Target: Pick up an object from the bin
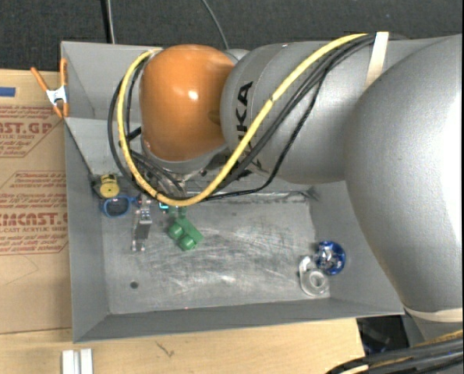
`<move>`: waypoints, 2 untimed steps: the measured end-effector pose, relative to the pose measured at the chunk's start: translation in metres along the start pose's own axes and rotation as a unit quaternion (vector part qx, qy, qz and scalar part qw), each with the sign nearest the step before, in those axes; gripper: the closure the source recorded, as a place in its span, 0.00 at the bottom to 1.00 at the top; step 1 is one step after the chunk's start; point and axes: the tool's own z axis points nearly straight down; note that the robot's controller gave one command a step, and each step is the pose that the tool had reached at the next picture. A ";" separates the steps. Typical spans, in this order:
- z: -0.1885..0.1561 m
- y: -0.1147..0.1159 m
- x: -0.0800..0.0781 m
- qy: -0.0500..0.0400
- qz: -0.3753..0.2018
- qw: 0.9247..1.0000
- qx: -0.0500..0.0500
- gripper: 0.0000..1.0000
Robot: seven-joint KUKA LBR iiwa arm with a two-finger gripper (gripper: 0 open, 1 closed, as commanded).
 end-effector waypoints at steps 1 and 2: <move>0.125 -0.060 -0.009 -0.003 -0.056 0.998 0.000 0.00; 0.078 -0.016 -0.025 -0.006 -0.028 1.000 -0.002 0.00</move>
Offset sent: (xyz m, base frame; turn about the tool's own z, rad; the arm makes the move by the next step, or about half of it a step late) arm 0.0089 -0.0581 -0.1213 -0.1142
